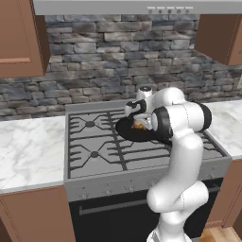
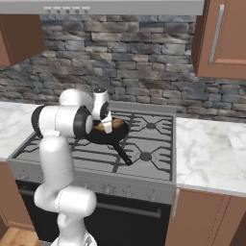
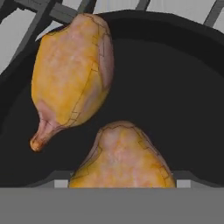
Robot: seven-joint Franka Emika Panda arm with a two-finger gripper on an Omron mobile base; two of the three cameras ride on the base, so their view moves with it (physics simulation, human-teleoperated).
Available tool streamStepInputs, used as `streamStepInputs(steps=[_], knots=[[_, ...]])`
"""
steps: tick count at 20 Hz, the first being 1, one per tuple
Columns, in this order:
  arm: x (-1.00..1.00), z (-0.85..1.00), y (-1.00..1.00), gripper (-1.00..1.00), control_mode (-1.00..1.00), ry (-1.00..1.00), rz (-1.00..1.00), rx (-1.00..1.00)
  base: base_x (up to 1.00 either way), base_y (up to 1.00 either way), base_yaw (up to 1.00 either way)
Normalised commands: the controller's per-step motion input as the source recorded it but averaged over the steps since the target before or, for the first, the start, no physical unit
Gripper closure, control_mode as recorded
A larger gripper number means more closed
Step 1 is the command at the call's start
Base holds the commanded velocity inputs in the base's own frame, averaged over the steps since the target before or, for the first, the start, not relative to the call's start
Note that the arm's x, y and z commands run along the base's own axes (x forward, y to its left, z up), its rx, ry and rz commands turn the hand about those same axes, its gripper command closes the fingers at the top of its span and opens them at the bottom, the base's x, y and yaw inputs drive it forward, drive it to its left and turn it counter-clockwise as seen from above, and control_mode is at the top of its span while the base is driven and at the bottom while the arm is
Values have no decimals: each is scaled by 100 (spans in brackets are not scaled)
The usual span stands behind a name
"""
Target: Take the chicken drumsticks from the pan and place one on each plate on the dining counter.
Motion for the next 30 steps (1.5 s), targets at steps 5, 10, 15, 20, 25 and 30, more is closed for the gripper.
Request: streamStepInputs(steps=[5,10,15,20,25,30], knots=[[-47,100,23,100,-100,-20,0,5,0,0,0],[-60,100,2,100,-100,-13,0,8,0,0,0],[-90,100,0,100,-100,-5,0,0,0,0,0],[-100,80,0,100,-100,-6,0,0,0,0,0],[-100,2,-5,100,-100,-3,0,0,0,0,0],[-62,-4,1,100,-100,-3,0,-2,0,0,0]])
